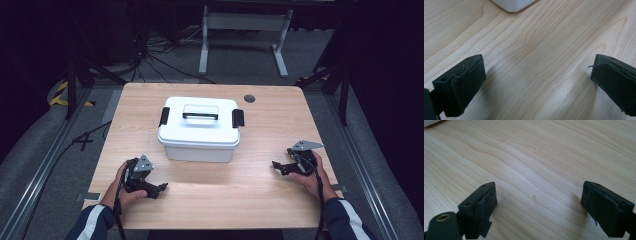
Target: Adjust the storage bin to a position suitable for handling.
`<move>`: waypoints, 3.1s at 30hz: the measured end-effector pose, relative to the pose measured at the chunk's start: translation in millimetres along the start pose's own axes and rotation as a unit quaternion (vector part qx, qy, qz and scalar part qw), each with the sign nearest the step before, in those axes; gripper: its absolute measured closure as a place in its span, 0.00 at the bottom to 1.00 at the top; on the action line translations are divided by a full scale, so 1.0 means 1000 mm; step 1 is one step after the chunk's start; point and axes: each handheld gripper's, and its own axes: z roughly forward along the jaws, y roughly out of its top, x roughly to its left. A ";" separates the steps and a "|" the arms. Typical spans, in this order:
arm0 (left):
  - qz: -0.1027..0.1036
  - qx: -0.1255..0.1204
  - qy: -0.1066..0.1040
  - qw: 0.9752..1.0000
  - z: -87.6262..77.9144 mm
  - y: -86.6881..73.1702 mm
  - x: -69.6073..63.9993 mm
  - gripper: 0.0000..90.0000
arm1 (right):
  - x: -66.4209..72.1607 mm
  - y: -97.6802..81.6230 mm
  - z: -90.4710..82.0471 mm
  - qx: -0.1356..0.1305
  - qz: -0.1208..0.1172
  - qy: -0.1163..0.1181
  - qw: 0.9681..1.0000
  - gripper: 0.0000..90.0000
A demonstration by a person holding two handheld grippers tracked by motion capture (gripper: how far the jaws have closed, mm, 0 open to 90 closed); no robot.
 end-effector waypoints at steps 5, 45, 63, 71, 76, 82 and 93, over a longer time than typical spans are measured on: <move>0.003 -0.001 0.000 1.000 0.000 0.000 0.001 0.00 | 0.000 0.000 0.000 0.000 -0.001 0.001 1.000 0.15; 0.005 0.001 0.001 1.000 -0.001 0.000 0.001 0.00 | 0.006 0.053 -0.040 0.021 -0.113 0.069 0.991 0.42; 0.005 0.001 0.001 1.000 -0.001 0.000 0.001 0.00 | 0.047 0.163 -0.065 0.026 -0.227 0.076 0.971 0.47; 0.005 0.001 0.001 1.000 -0.001 0.000 0.001 0.00 | 0.071 0.203 -0.065 0.024 -0.269 0.085 0.959 0.50; 0.005 0.001 0.001 1.000 -0.001 0.000 0.001 0.00 | 0.088 0.224 -0.058 0.029 -0.295 0.093 0.951 0.51; 0.005 0.001 0.001 1.000 -0.001 0.000 0.001 0.00 | 0.111 0.247 -0.043 0.035 -0.323 0.106 0.940 0.55; -0.001 0.002 -0.001 1.000 0.000 0.000 0.001 0.00 | 0.140 0.276 -0.015 0.049 -0.356 0.115 0.926 0.59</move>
